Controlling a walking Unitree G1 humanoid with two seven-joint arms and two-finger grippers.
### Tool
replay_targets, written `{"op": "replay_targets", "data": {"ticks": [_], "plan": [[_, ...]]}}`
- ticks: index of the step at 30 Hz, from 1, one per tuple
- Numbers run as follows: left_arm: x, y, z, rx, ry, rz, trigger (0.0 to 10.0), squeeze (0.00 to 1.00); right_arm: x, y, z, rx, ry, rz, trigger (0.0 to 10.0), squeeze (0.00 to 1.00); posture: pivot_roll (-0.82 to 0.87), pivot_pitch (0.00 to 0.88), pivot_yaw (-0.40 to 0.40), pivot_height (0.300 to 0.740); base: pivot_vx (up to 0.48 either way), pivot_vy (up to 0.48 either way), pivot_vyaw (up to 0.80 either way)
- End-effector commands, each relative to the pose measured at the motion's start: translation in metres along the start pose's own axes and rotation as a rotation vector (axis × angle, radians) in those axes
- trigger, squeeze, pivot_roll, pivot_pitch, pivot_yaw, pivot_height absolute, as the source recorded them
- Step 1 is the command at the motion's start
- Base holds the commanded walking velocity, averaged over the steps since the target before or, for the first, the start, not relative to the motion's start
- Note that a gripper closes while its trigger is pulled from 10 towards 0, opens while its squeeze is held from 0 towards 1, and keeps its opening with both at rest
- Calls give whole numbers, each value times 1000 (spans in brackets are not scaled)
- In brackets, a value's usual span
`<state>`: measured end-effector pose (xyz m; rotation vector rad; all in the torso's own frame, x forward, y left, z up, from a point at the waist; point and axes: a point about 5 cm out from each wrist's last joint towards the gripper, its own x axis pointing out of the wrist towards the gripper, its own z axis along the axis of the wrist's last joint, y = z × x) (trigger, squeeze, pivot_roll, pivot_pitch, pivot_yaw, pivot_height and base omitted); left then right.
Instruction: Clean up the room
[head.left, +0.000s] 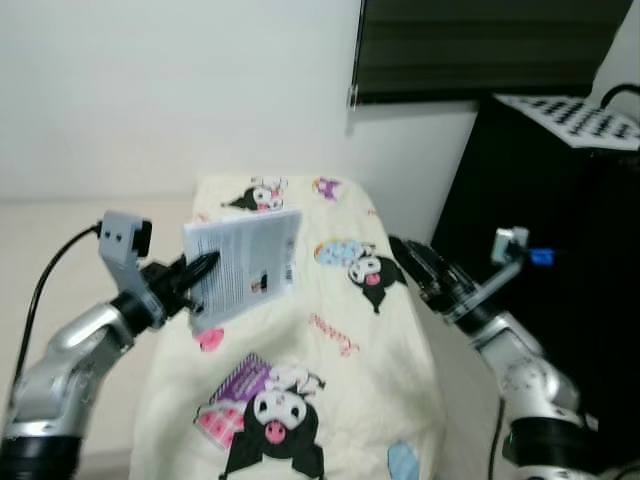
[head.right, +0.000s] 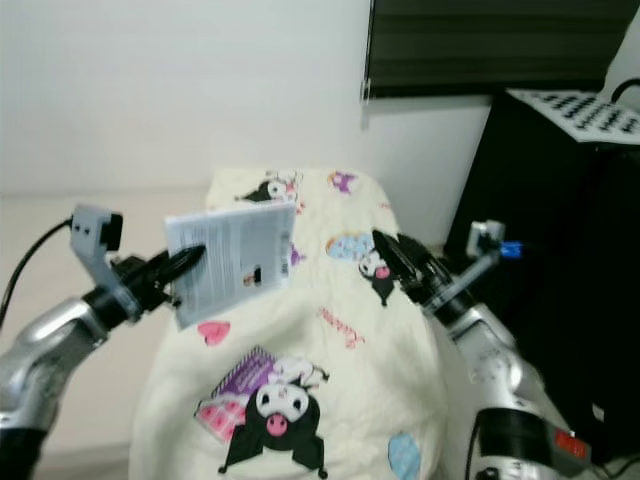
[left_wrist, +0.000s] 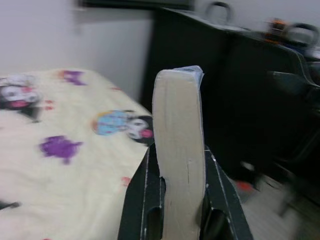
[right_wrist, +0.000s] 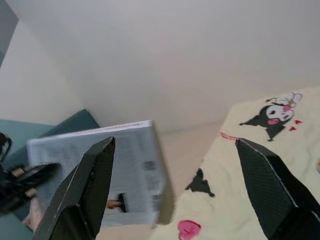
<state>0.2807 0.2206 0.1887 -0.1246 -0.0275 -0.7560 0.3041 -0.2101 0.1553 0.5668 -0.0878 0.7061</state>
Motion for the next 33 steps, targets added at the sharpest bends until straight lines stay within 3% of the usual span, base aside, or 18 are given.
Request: {"op": "replay_targets", "data": {"ticks": [1, 4, 7, 11, 25, 30, 33], "plan": [[-2, -15, 12, -4, -8, -195, 10000, 0, -3, 9, 3, -13, 25, 84, 10000, 0, -78, 12, -33, 740, 0, 0, 0], [-5, -31, 21, -52, -24, -384, 10000, 0, -14, 18, 8, -66, 102, 170, 10000, 0, -86, 11, -24, 740, 0, 0, 0], [-4, -34, 24, -68, -36, -420, 10000, 0, -16, 21, 8, -85, 134, 195, 10000, 0, -88, 11, -22, 740, 0, 0, 0], [3, -46, 31, -117, -77, -534, 10000, 0, -17, 31, 6, -144, 263, 273, 10000, 0, -92, 9, -20, 740, 0, 0, 0], [8, -64, 25, -125, -48, -629, 10000, 0, -10, 51, 1, -128, 355, 435, 10000, 0, -82, 4, -30, 740, 0, 0, 0], [4, -59, 25, -127, -42, -617, 10000, 0, -19, 49, 10, -128, 351, 431, 10000, 0, -82, 4, -32, 740, 0, 0, 0], [0, -51, 27, -119, -36, -587, 10000, 0, -36, 44, 18, -140, 369, 398, 10000, 0, -86, 5, -30, 740, 0, 0, 0]]}}
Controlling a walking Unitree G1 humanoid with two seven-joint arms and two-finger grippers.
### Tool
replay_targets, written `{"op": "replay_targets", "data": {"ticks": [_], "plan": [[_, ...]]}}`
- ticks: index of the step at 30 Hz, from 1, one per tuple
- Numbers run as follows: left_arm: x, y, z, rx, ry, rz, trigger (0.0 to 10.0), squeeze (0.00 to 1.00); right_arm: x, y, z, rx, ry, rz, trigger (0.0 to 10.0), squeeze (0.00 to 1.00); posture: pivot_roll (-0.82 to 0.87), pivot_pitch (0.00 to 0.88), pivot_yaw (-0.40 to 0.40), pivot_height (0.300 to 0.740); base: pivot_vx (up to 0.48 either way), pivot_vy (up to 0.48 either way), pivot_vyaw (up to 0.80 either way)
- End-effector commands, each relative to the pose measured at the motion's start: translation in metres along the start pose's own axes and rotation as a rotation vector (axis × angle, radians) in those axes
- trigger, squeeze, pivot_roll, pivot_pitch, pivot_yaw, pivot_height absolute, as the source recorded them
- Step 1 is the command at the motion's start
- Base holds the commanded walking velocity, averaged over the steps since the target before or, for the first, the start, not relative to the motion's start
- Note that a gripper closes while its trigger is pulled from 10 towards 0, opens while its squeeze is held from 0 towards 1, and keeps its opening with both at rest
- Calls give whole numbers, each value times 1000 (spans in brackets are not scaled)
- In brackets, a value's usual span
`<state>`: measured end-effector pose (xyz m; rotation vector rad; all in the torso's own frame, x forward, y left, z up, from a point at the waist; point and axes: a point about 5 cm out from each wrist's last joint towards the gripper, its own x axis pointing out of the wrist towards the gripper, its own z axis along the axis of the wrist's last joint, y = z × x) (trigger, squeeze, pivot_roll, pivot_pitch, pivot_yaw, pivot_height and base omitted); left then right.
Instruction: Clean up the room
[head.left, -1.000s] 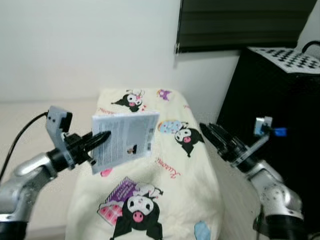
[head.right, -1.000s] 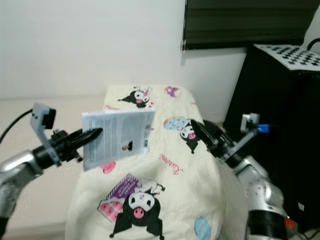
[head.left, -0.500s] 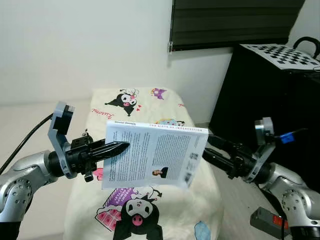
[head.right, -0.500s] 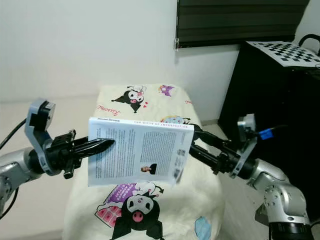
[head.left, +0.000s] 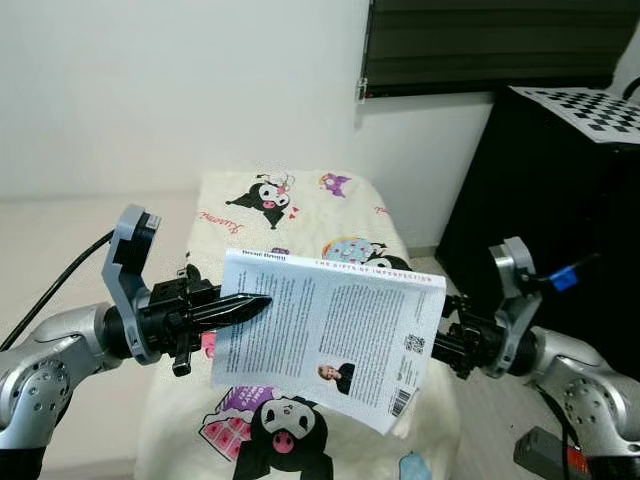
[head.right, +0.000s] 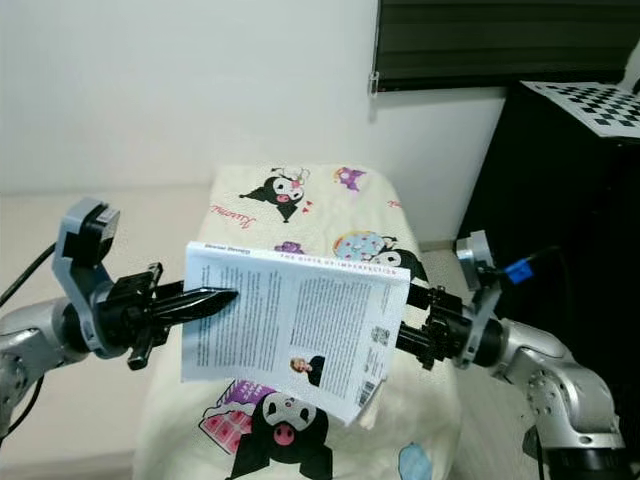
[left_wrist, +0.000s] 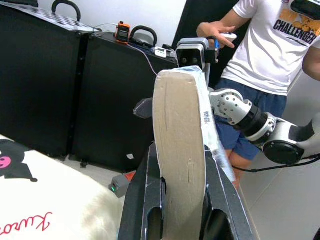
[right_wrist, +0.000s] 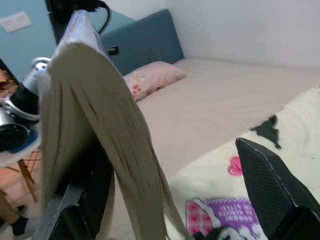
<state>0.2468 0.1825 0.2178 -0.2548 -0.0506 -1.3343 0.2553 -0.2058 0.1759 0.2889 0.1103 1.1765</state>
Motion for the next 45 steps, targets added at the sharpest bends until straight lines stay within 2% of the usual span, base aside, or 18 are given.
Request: {"op": "replay_targets", "data": {"ticks": [1, 2, 3, 4, 5, 7, 11, 14, 18, 23, 27, 32, 40, 41, 44, 45], "plan": [[-4, 0, 4, 6, 2, -9, 10000, 0, -9, 3, 6, -16, -5, -4, 10000, 0, -86, 5, -30, 740, 0, 0, 0], [-8, 1, 5, 10, 5, 6, 10000, 0, -18, 5, 6, -17, 10, -17, 10000, 0, -92, 8, -26, 740, 0, 0, 0], [-8, 1, 5, 10, 5, 6, 10000, 0, -18, 5, 6, -17, 10, -17, 10000, 0, -92, 8, -26, 740, 0, 0, 0], [-12, 3, 7, 14, 9, 16, 10000, 0, -27, 8, 7, -19, 32, -28, 10000, 0, -95, 10, -25, 740, 0, 0, 0], [-12, 3, 7, 14, 9, 16, 10000, 0, -27, 8, 7, -19, 32, -28, 10000, 0, -95, 10, -25, 740, 0, 0, 0], [-14, 4, 9, 18, 13, 22, 10000, 0, -40, 16, 8, -20, 78, -22, 10000, 0, -98, 13, -20, 740, 0, 0, 0], [-13, 4, 9, 18, 13, 18, 10000, 0, -45, 25, 10, -19, 113, 9, 10000, 0, -102, 14, -18, 740, 0, 0, 0], [-10, 4, 8, 13, 13, 8, 10000, 0, -43, 29, 16, -26, 94, 39, 10000, 0, -106, 16, -18, 740, 0, 0, 0], [-8, 3, 7, 10, 11, -5, 10000, 0, -41, 26, 21, -39, 60, 26, 10000, 0, -104, 16, -19, 740, 0, 0, 0], [0, -5, 7, 6, 5, -56, 10000, 0, -36, 13, 27, -70, 15, -35, 10000, 0, -90, 17, -24, 740, 0, 0, 0], [3, -8, 6, 4, 6, -79, 10000, 0, -32, 13, 26, -68, 15, -27, 10000, 0, -89, 17, -27, 740, 0, 0, 0], [11, -11, 6, 4, 4, -121, 10000, 0, -17, 22, 18, -6, 14, 74, 10000, 0, -91, 16, -26, 740, 0, 0, 0], [16, -10, 5, 4, 6, -132, 10000, 0, -4, 36, 9, 53, 27, 195, 10000, 0, -92, 17, -26, 740, 0, 0, 0], [17, -10, 5, 3, 6, -134, 10000, 0, -4, 35, 9, 59, 25, 194, 9059, 0, -93, 17, -26, 740, 0, 0, 0], [17, -10, 5, 3, 6, -134, 10000, 0, -4, 34, 9, 62, 23, 191, 9059, 0, -93, 17, -26, 740, 0, 0, 0], [17, -11, 5, 3, 5, -135, 10000, 0, -6, 34, 9, 71, 21, 188, 0, 0, -95, 18, -26, 740, 0, 0, 0]]}}
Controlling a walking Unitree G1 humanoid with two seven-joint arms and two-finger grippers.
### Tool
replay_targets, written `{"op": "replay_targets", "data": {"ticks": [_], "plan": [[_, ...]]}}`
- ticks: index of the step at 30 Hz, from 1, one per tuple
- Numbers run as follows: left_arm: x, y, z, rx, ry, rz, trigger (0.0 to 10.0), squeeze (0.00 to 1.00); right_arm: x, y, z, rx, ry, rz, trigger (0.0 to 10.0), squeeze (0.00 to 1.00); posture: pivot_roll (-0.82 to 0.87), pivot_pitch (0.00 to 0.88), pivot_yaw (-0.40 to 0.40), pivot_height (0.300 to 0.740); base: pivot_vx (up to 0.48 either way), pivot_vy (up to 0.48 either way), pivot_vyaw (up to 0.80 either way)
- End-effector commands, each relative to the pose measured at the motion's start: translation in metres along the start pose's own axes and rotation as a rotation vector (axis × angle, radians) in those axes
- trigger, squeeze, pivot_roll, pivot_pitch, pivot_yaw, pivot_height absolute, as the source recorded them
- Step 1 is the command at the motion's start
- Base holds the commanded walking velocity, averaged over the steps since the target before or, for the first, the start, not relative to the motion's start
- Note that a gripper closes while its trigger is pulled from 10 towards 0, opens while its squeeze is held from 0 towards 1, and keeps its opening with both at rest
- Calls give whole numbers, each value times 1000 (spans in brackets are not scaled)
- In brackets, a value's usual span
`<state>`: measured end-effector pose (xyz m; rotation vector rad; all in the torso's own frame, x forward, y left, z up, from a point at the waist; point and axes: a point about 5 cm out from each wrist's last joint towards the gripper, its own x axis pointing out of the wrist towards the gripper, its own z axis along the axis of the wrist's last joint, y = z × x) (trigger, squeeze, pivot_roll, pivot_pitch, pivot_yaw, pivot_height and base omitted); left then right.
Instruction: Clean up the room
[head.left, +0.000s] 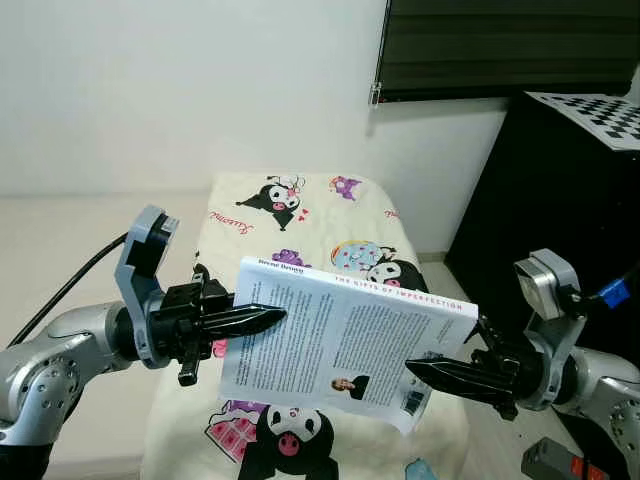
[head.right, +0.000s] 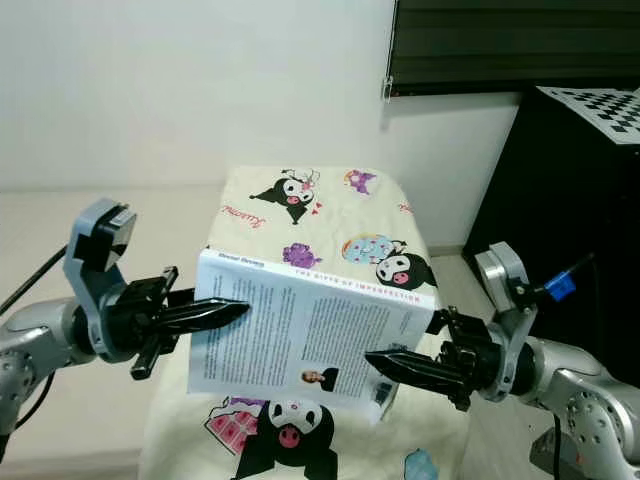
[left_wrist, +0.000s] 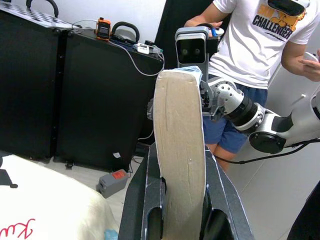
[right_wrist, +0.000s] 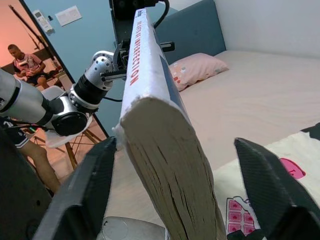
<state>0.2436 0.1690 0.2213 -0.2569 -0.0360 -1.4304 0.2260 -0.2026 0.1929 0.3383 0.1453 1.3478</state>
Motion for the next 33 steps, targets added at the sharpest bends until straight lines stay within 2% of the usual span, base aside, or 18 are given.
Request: {"op": "replay_targets", "data": {"ticks": [1, 4, 20, 21, 22, 24, 25, 26, 27, 28, 29, 30, 31, 33], "plan": [[5, -4, 5, 21, -11, -42, 10000, 0, -2, 2, 0, 17, -7, 15, 0, 0, -96, 18, -26, 740, 0, 0, 0], [4, -3, 4, 19, -9, -40, 10000, 0, -6, 2, 1, 23, -4, 6, 0, 0, -99, 19, -26, 740, 0, 0, 0], [-3, 3, -1, 7, -13, 5, 10000, 0, -6, 1, -1, 35, 1, -9, 0, 0, -94, 21, -29, 740, 0, 0, 0], [-3, 8, -1, -29, -57, 40, 10000, 1000, -5, -5, -2, 24, -1, -51, 0, 0, -92, 19, -30, 740, 0, 0, 0], [-3, 8, -1, -29, -57, 40, 10000, 1000, -5, -5, -2, 24, -1, -51, 0, 0, -92, 19, -30, 740, 0, 0, 0], [-7, 22, -12, -83, -113, 153, 10000, 1000, -4, -29, -8, -1, -22, -237, 0, 0, -90, 14, -30, 740, 0, 0, 0], [-7, 22, -12, -83, -113, 153, 10000, 1000, -4, -29, -8, -1, -22, -237, 0, 0, -90, 14, -30, 740, 0, 0, 0], [-16, 37, -26, -118, -147, 288, 10000, 1000, -5, -48, -15, -2, -54, -398, 0, 0, -89, 12, -32, 740, 0, 0, 0], [-16, 37, -26, -118, -147, 288, 10000, 1000, -5, -48, -15, -2, -54, -398, 0, 0, -89, 12, -32, 740, 0, 0, 0], [-28, 51, -39, -155, -184, 439, 10000, 1000, -7, -63, -25, 21, -71, -531, 0, 0, -86, 11, -33, 740, 0, 0, 0], [-37, 57, -48, -170, -197, 531, 10000, 1000, -8, -70, -33, 23, -65, -595, 0, 0, -86, 11, -33, 740, 0, 0, 0], [-37, 57, -48, -170, -197, 531, 10000, 1000, -8, -70, -33, 23, -65, -595, 0, 0, -86, 11, -33, 740, 0, 0, 0], [-44, 62, -55, -191, -210, 611, 10000, 1000, -8, -73, -39, 29, -68, -635, 0, 0, -82, 12, -34, 740, 0, 0, 0], [-44, 62, -55, -191, -210, 611, 10000, 1000, -8, -73, -39, 29, -68, -635, 0, 0, -82, 12, -34, 740, 0, 0, 0]]}}
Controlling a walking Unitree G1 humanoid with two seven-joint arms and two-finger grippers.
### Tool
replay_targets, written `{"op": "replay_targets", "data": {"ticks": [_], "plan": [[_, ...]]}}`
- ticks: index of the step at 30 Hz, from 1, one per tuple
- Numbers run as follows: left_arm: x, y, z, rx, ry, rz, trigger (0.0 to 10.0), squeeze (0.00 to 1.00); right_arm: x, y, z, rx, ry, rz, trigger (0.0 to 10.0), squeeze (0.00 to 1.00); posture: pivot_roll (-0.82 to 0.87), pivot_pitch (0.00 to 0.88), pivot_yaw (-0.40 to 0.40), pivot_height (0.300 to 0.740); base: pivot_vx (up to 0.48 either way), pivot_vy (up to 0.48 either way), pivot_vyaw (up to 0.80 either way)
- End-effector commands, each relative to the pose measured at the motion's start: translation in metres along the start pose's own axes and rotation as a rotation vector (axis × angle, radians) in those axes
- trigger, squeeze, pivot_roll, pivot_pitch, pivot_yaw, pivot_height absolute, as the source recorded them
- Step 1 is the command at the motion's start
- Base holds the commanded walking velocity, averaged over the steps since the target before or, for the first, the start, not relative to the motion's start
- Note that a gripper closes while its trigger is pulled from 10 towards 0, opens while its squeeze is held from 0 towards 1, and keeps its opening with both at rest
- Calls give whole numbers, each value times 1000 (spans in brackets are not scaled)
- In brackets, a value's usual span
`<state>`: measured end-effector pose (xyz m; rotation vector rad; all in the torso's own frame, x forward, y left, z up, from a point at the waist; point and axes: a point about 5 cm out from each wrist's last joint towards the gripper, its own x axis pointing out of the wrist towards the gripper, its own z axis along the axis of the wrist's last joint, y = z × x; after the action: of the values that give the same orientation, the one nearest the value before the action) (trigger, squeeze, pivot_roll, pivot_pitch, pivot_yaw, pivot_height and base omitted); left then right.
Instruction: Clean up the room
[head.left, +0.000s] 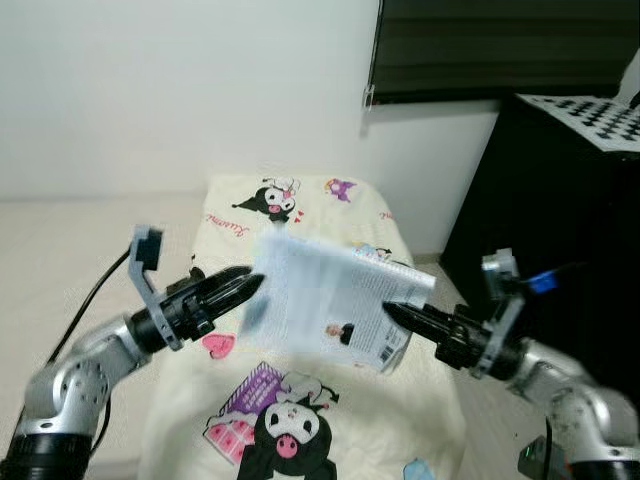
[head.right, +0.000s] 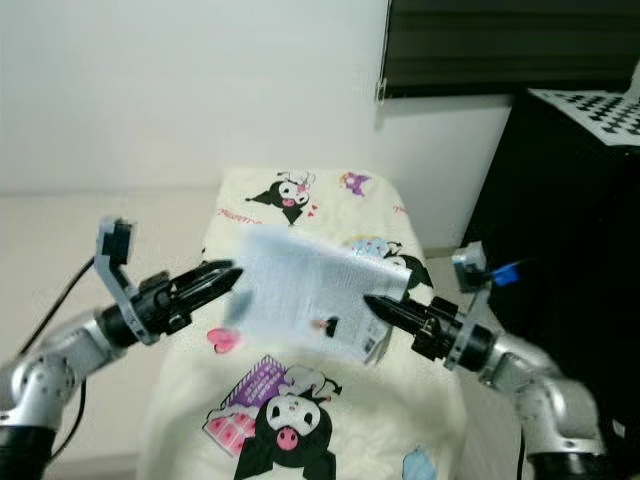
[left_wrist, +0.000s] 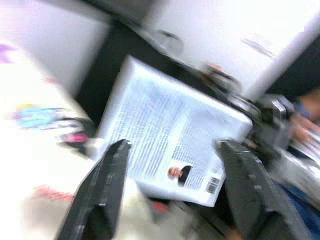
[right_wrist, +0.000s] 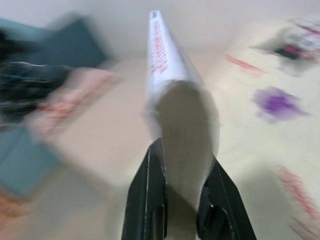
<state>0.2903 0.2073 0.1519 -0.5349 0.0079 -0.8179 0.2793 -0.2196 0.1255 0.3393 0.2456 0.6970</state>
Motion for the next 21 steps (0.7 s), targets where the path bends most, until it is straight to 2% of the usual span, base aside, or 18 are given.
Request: {"op": "replay_targets", "data": {"ticks": [1, 2, 4, 6, 7, 8, 9, 10, 12, 14, 15, 16, 17, 18, 21], "plan": [[-9, 15, -7, -8, -22, 132, 10000, 1000, 4, -1, -2, -14, -38, -28, 0, 0, -80, 11, -35, 740, 0, 0, 0], [-9, 15, -7, -8, -22, 132, 10000, 1000, 4, -1, -2, -14, -38, -28, 0, 0, -80, 11, -35, 740, 0, 0, 0], [-41, 51, -34, -71, -30, 497, 10000, 1000, 8, -11, -27, 17, -7, -140, 0, 0, -73, 10, -37, 740, 0, 0, 0], [-41, 51, -34, -71, -30, 497, 10000, 1000, 8, -11, -27, 17, -7, -140, 0, 0, -73, 10, -37, 740, 0, 0, 0], [-59, 65, -51, -87, 5, 690, 10000, 1000, 10, -16, -40, 6, 26, -200, 0, 0, -70, 9, -38, 740, 0, 0, 688], [-77, 74, -71, -100, 60, 863, 10000, 63, 13, -18, -49, 2, 38, -234, 0, 0, -65, 10, -37, 740, 0, 0, 681], [-77, 74, -71, -100, 60, 863, 10000, 63, 13, -18, -49, 2, 38, -234, 0, 0, -65, 10, -37, 740, 0, 0, 681], [-92, 78, -87, -97, 119, 981, 10000, 0, 16, -18, -55, -1, 46, -252, 0, 0, -62, 8, -36, 740, 0, 0, 681], [-92, 78, -87, -97, 119, 981, 10000, 0, 16, -18, -55, -1, 46, -252, 0, 0, -62, 8, -36, 740, 0, 0, 681], [-126, 77, -129, -150, 253, 1207, 10000, 0, 27, -11, -69, -9, 68, -241, 0, 0, -66, 5, -32, 740, 0, 0, 681], [-126, 77, -129, -150, 253, 1207, 10000, 0, 27, -11, -69, -9, 68, -241, 0, 0, -66, 5, -32, 740, 0, 0, 681], [-138, 72, -146, -186, 314, 1273, 10000, 0, 31, -9, -75, -18, 85, -233, 0, 0, -66, 5, -32, 740, 0, 0, 675], [-138, 72, -146, -186, 314, 1273, 10000, 0, 31, -9, -75, -18, 85, -233, 0, 0, -66, 5, -32, 740, 0, 0, 675], [-147, 67, -161, -206, 380, 1324, 10000, 0, 34, -7, -80, -24, 97, -228, 0, 0, -62, 2, -33, 740, -480, 0, 675], [-154, 62, -171, -215, 422, 1357, 10000, 0, 35, -6, -85, -30, 111, -227, 0, 0, -61, 0, -33, 740, -480, 0, 679]]}}
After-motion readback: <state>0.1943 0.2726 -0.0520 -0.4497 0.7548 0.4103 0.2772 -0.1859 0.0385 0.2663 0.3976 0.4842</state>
